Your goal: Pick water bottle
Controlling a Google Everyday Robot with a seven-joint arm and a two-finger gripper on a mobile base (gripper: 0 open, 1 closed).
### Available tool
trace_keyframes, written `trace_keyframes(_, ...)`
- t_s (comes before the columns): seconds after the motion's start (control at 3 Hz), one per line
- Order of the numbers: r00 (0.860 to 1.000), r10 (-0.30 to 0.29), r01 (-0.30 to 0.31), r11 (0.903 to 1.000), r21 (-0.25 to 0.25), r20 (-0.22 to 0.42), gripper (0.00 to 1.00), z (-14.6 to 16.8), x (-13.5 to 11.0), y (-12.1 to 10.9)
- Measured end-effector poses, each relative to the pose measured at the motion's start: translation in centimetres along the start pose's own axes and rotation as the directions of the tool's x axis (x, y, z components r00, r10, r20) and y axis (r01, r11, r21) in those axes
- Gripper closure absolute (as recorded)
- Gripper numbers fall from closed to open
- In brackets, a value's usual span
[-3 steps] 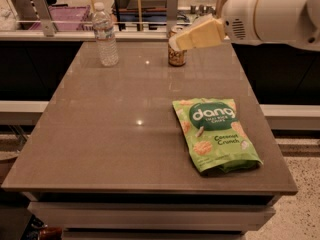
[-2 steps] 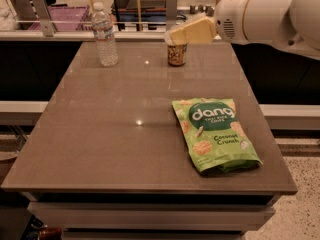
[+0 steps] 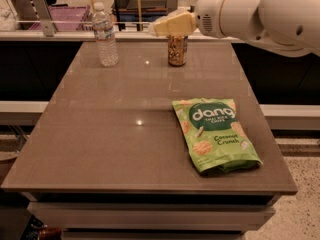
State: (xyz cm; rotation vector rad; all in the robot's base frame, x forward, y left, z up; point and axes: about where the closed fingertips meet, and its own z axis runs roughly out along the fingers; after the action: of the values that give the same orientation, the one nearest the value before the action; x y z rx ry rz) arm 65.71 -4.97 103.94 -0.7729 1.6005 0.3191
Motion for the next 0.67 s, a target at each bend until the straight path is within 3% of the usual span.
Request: trace_keyframes(0.67, 0.999, 0.049, -0.047, 0.9935, -0.104, 0.017, 0.0, 7.7, -1.0, 1.5)
